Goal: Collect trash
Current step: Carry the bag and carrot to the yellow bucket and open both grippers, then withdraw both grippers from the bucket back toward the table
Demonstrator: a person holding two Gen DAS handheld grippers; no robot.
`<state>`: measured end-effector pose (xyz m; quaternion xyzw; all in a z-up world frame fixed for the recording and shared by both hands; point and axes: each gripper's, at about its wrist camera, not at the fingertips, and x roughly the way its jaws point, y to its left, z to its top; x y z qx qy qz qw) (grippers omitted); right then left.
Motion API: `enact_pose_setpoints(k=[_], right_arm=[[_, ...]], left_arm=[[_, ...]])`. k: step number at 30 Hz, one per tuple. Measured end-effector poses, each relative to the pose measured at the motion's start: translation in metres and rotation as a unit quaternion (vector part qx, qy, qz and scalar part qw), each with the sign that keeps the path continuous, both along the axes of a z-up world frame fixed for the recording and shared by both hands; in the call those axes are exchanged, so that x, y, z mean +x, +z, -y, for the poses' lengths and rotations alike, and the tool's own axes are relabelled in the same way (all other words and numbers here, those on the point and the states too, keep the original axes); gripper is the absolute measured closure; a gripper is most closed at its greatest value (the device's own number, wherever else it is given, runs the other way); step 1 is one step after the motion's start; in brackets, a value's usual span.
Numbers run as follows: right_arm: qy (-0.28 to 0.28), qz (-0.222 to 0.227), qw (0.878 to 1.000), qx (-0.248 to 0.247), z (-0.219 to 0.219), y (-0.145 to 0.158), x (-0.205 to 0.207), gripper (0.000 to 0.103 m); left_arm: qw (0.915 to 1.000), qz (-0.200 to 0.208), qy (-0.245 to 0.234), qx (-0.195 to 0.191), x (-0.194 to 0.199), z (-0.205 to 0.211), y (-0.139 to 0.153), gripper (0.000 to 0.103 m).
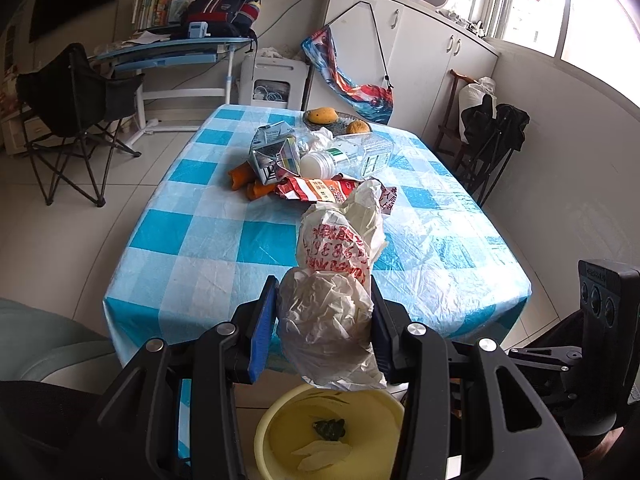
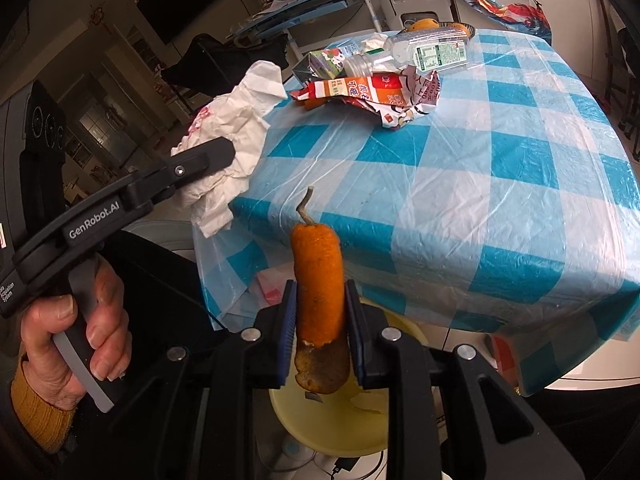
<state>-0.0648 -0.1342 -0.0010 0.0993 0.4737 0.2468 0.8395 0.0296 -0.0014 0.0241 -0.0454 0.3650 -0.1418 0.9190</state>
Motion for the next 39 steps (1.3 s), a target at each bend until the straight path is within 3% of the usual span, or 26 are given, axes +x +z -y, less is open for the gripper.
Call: enact_pose_setpoints(k=[8, 15, 20, 26, 31, 39], right_arm=[[-0.033, 0.012, 0.999, 0.008, 0.013, 0.005, -0.004, 0.060], [-0.102, 0.046, 0.993, 0.034, 0.043, 0.017, -0.003, 0.044], [-0.142, 0.051, 0.987, 0.053, 0.060, 0.018, 0.000, 0.041], [-0.154, 0.045, 0.985, 0.056, 0.064, 0.015, 0.001, 0.037], [-0.154, 0.042, 0.986, 0.053, 0.063, 0.014, 0.002, 0.035], [-0.162, 0.034, 0.985, 0.058, 0.068, 0.010, 0.003, 0.034]], left_arm=[[0.9998, -0.015, -0.015, 0.006, -0.018, 0.007, -0.007, 0.063], [0.9964, -0.062, -0.056, 0.011, -0.036, 0.021, -0.024, 0.060], [0.9892, -0.103, -0.099, 0.034, -0.044, 0.037, -0.039, 0.055], [0.9906, -0.106, -0.083, 0.026, -0.041, 0.032, -0.040, 0.042], [0.9852, -0.132, -0.109, 0.012, -0.037, 0.033, -0.044, 0.042], [0.9819, -0.138, -0.124, 0.037, -0.041, 0.044, -0.051, 0.035]])
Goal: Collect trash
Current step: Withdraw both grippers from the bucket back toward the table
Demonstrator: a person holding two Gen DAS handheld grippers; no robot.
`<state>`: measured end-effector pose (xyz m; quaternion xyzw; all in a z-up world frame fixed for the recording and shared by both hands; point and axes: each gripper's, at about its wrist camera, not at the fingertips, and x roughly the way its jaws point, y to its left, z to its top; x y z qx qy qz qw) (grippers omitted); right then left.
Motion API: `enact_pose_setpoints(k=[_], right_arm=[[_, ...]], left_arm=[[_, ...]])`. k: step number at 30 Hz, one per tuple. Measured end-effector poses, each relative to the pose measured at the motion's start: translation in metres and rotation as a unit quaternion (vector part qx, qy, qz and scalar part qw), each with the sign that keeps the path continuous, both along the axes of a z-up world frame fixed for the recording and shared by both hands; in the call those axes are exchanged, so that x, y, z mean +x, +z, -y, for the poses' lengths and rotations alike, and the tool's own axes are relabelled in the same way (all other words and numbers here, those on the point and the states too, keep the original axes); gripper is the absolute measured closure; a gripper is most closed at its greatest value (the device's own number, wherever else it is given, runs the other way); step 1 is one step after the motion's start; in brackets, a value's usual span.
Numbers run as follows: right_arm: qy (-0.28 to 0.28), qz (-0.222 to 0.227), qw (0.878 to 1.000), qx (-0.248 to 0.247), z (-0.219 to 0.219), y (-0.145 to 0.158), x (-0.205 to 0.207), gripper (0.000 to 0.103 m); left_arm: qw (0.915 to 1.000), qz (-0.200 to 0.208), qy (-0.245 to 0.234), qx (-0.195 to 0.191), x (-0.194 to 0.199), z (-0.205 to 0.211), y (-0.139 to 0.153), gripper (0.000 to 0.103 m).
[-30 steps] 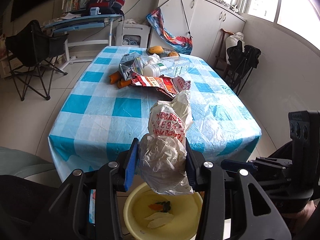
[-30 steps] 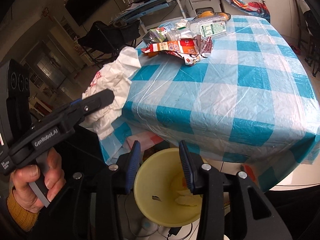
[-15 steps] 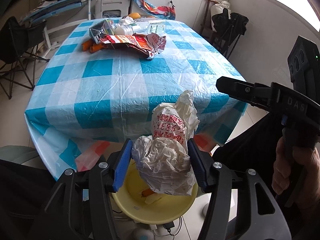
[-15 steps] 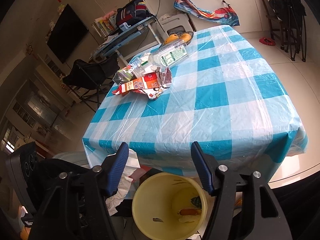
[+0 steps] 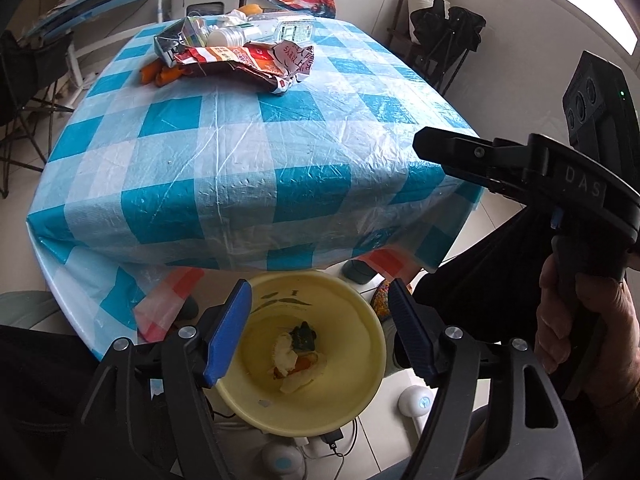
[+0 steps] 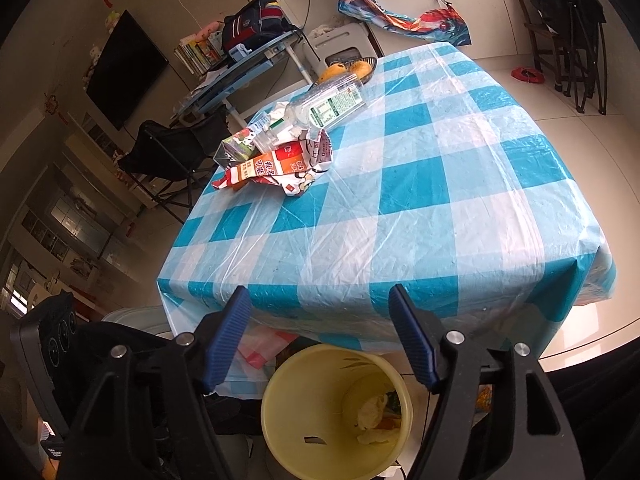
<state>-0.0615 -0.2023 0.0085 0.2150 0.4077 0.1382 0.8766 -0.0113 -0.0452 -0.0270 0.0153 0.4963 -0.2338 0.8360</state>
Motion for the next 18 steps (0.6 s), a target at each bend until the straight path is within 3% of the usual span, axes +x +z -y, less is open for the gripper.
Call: enact_pose_setpoints(k=[3, 8, 13, 18], right_arm=[[0.000, 0.000, 1.000, -0.001, 0.000, 0.000, 0.000, 0.033], [0.004, 0.003, 1.000, -0.014, -0.004, 0.000, 0.001, 0.031], [0.008, 0.004, 1.000, -0.022, -0.007, -0.001, 0.001, 0.030], [0.009, 0.005, 1.000, -0.028, -0.009, -0.001, 0.001, 0.028]], left_arm=[[0.9993, 0.022, 0.030, 0.005, 0.003, -0.007, 0.004, 0.033], [0.9915, 0.082, 0.101, 0.003, 0.007, -0.026, 0.019, 0.017], [0.9855, 0.094, 0.141, -0.005, 0.013, -0.040, 0.024, 0.015], [0.9838, 0.098, 0.150, -0.004, 0.014, -0.043, 0.024, 0.013]])
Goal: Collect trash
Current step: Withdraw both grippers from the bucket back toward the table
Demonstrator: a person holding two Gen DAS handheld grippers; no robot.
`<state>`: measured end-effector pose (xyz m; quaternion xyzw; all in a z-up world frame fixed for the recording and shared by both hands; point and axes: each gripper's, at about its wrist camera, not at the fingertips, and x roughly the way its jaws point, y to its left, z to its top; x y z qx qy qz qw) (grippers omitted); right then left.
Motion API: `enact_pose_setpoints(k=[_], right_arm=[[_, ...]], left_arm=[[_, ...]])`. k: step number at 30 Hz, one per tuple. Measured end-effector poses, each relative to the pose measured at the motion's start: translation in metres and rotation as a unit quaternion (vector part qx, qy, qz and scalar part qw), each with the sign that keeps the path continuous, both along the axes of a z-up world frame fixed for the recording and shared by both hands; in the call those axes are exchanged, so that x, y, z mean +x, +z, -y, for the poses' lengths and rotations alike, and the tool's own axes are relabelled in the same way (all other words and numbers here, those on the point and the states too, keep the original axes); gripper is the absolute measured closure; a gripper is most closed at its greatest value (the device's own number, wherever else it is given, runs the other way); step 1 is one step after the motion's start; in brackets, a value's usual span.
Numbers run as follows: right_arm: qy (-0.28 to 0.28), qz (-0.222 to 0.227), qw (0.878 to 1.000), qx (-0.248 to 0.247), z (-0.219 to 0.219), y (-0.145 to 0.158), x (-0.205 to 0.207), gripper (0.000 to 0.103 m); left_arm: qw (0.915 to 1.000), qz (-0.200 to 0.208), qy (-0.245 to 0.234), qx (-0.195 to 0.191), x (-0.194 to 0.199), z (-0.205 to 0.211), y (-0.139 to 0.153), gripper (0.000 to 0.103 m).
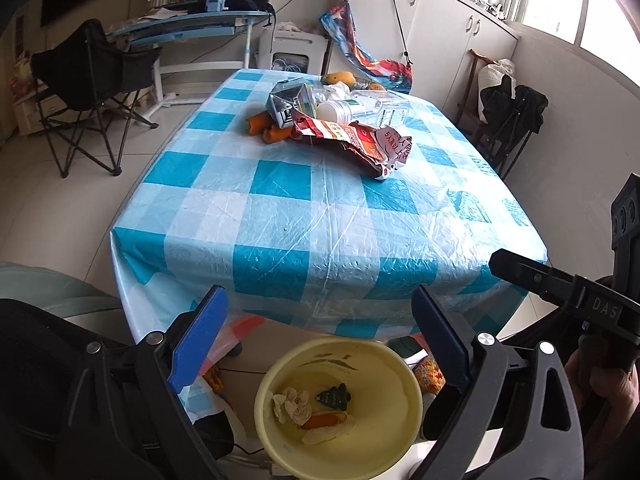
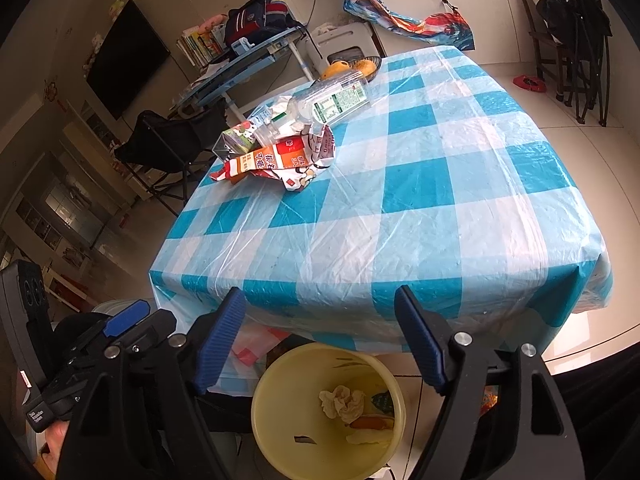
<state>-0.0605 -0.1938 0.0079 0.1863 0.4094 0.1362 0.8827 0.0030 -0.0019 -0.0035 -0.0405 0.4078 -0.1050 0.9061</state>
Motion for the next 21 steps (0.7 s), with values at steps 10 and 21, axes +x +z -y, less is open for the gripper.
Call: enact_pose_setpoints(k=[10, 21], right_arm=[[0.005, 0.002, 1.000, -0.006, -0.0033, 0.0003, 0.0005, 0.026], [0.005, 0.002, 1.000, -0.006, -0.0038, 0.0002, 0.0005, 0.026]], left_arm=[[1.0000, 0.004, 0.005, 0.007, 0.0003, 0.0017, -0.0016, 0.013], [0.9999, 0.005, 0.005, 0.009, 0.0011, 0.0025, -0.0018, 0.012]])
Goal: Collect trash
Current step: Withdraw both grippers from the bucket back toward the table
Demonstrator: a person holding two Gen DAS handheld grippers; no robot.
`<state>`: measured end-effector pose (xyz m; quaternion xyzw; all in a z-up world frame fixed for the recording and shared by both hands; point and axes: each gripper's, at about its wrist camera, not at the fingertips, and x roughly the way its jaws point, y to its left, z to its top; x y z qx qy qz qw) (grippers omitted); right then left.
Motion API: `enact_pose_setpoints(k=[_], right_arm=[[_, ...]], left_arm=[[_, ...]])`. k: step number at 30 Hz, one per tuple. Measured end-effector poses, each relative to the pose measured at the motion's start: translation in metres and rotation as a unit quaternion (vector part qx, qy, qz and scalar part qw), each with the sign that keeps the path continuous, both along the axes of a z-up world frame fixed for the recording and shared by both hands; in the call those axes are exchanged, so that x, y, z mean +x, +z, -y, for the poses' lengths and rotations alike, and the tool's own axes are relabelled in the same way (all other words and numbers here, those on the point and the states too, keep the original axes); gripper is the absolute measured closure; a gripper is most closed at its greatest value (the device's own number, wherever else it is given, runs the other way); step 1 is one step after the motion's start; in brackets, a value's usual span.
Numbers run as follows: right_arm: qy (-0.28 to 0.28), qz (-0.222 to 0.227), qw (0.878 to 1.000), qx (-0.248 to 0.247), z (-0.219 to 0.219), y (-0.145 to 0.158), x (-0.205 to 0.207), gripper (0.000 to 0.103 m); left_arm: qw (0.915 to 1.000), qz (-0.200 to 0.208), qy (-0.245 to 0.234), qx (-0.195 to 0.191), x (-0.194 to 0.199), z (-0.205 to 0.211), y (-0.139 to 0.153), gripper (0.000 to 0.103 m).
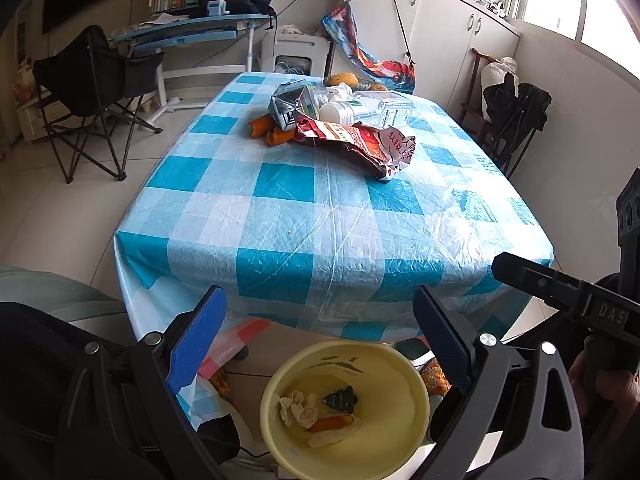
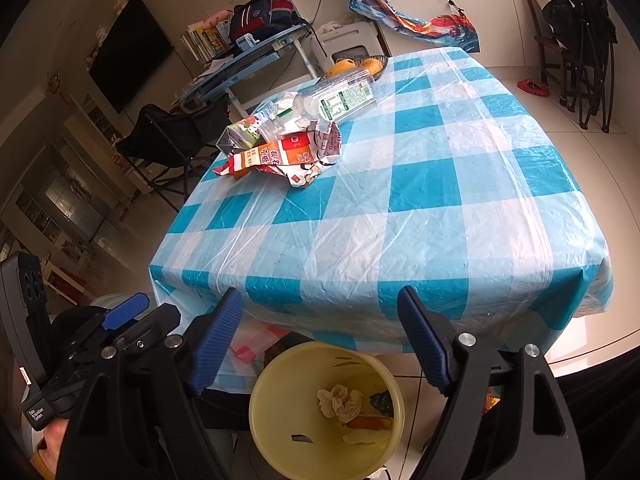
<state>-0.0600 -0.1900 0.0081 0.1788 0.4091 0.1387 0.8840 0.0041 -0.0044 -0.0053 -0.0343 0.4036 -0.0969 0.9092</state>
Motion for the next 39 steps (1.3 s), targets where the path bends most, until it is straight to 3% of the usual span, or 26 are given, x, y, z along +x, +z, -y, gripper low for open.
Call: enact_pose_setpoints(k=[26, 34, 39], right_arm=[[0.021, 0.001, 1.000, -0.010, -0.017, -0.001, 0.004, 0.026], [0.021, -0.004, 1.000, 0.003, -0.020, -0.002, 0.009, 0.025], [0.015, -0.007, 1.000, 0.009, -0.018, -0.003, 0.013, 0.025]], left_arm=[[1.0000, 0.002, 0.009, -0.001, 0.002, -0.004, -0.002, 0.011], [0.9984, 0.002, 0.032, -0.047, 0.018, -0.013, 0.006, 0.011], [0.9978, 0.007, 0.039, -0.054, 0.037, -0.013, 0.013, 0.011]])
